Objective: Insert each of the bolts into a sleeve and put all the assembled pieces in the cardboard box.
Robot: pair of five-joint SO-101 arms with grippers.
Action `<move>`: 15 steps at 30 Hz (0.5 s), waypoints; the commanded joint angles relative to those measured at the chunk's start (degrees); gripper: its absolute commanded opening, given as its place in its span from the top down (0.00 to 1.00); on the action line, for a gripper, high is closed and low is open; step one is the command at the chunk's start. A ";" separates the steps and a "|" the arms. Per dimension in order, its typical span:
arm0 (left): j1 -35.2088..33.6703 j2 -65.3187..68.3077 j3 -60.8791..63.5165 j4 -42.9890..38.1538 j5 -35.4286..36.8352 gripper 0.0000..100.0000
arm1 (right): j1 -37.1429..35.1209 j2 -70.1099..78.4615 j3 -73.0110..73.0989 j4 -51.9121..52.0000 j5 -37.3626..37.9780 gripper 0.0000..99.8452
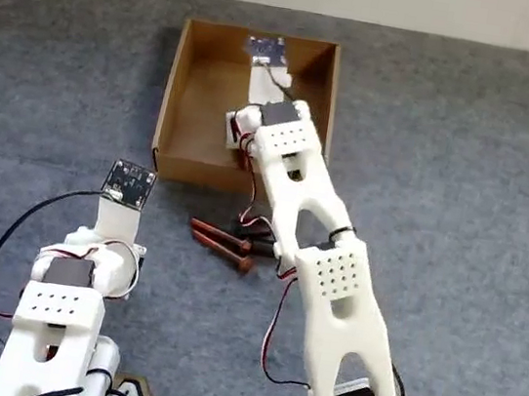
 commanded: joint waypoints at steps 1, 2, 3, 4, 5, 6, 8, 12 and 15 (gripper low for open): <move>1.01 -0.92 0.04 -0.79 0.44 0.99 | 3.56 0.48 -4.62 0.31 -0.62 0.99; 1.01 -0.92 0.04 -0.79 0.44 0.99 | 4.18 0.66 -4.62 0.31 -0.62 0.99; 1.01 -0.92 0.04 -0.88 0.44 0.99 | 4.70 0.75 -4.62 0.31 -0.62 0.99; 1.01 -0.92 0.04 -0.88 0.35 0.99 | 5.14 0.75 -4.62 0.31 -0.62 0.99; 1.10 -0.92 0.04 -0.88 0.35 0.99 | 5.14 0.75 -4.62 0.31 -0.62 0.99; 1.10 -0.92 0.04 -0.88 0.35 0.99 | 5.14 0.75 -4.62 0.31 -0.62 0.99; 1.10 -0.92 0.04 -0.88 0.35 0.99 | 4.97 0.75 -4.62 0.31 -0.62 0.99; 1.10 -0.92 0.13 -0.88 0.35 0.99 | 4.62 0.66 -4.70 2.15 -0.62 0.98; 1.10 -0.92 0.13 -0.88 0.35 0.99 | 4.18 0.75 -7.60 6.64 -0.62 0.91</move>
